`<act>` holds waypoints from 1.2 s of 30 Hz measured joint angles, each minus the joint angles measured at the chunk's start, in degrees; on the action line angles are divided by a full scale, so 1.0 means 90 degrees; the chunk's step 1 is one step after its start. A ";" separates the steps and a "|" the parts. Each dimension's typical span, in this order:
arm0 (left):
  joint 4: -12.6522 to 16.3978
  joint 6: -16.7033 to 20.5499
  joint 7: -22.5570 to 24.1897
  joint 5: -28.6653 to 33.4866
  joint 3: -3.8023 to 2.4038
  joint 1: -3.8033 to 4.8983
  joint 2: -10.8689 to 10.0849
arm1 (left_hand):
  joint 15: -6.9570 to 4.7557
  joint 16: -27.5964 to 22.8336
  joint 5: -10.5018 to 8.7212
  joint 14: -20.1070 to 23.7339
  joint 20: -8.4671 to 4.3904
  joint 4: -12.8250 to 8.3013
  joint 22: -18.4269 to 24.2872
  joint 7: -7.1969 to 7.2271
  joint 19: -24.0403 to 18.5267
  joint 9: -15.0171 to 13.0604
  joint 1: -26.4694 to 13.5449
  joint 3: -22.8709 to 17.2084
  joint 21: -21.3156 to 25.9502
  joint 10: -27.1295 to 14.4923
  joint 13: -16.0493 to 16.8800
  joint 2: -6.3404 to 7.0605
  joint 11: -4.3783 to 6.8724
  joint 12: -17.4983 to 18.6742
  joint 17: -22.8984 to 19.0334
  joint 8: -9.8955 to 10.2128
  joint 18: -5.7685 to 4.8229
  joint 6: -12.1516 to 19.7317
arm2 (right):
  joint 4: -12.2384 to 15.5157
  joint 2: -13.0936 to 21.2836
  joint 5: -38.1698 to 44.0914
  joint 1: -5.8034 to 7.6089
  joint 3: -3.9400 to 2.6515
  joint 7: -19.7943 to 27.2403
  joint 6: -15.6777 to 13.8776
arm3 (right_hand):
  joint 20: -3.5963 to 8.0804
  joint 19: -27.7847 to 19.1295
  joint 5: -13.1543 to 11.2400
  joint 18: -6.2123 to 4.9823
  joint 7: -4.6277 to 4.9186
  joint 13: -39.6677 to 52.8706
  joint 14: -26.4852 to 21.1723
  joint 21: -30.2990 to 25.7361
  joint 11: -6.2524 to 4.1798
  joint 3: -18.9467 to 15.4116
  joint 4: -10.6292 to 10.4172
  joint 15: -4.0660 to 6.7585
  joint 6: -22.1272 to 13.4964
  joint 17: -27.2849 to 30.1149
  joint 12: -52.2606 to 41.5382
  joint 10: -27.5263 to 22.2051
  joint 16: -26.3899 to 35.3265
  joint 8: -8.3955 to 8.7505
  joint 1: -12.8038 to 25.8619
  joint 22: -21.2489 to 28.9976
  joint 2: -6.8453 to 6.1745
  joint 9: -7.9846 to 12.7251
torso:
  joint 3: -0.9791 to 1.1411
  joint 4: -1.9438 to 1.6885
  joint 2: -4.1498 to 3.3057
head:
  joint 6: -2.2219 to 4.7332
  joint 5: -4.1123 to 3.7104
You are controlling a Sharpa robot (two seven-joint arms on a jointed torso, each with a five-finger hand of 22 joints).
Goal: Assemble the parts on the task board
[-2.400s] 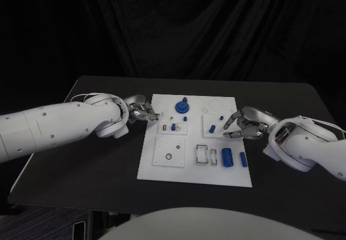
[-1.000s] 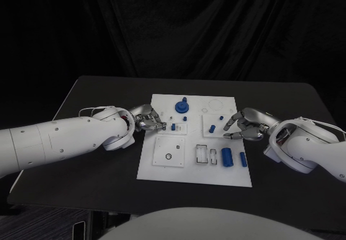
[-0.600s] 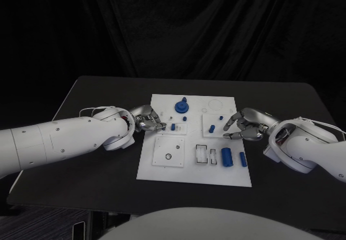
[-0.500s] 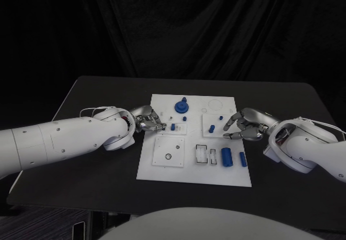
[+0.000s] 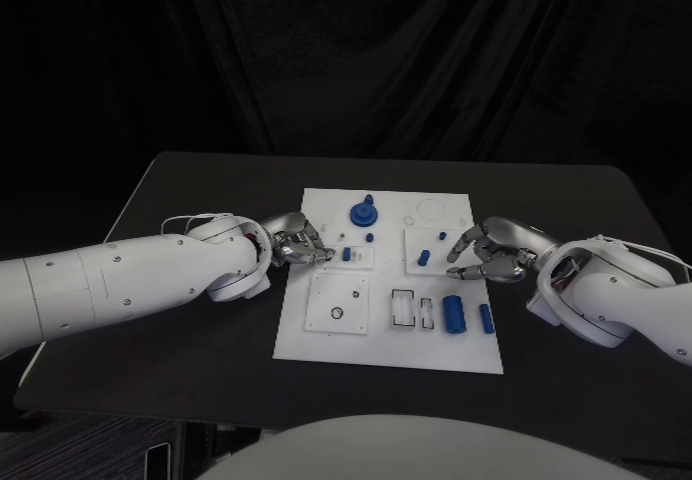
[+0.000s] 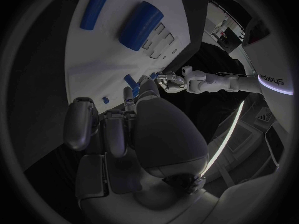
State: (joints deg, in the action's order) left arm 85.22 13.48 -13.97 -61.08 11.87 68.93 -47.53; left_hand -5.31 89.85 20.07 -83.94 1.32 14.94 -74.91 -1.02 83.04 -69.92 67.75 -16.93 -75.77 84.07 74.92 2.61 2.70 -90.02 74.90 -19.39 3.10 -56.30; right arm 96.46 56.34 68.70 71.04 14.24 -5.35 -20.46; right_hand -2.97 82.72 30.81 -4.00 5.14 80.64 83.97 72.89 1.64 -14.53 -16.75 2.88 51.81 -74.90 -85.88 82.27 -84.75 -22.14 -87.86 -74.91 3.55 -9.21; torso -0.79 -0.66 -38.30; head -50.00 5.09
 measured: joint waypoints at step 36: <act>-0.0061 -0.0258 -0.0267 -0.0414 -0.0049 0.0024 0.0001 | 0.0125 0.0000 -0.0533 -0.0012 0.0093 0.0201 0.0000 -0.0092 0.0050 -0.0242 -0.2266 0.2594 -0.0027 -0.0004 -0.0001 -0.1505 -0.0155 0.0000 0.0000 -0.0248 -0.0003 0.0118 | 0.0006 -0.0014 0.0000 -0.0011 -0.0001 -0.0018 0.0039 | 0.0000 0.0000 0.0024 0.0000 -0.0022 0.0000 0.0000 0.0000 0.0000 0.0000 0.0000 0.0000 0.0022 0.0000 0.0000 0.0000 0.0000 0.0000 0.0028 -0.0004 0.0028 0.0004 | -0.0002 0.0000 -0.0004 | 0.0000 0.0027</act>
State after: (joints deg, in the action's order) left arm 84.67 11.16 -16.37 -64.80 11.43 69.15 -47.52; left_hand -4.18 89.85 15.27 -84.05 2.15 16.74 -74.90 -1.85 83.49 -72.09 47.35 6.41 -76.01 84.04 74.92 -10.94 1.31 -90.02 74.90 -21.62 3.08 -55.24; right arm 96.51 56.21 68.70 70.94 14.23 -5.52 -20.11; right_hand -2.98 82.72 31.03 -4.00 4.94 80.64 83.97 72.89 1.64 -14.53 -16.75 2.87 52.01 -74.90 -85.88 82.26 -84.75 -22.14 -87.61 -74.94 3.81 -9.18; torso -0.80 -0.66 -38.33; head -50.00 5.33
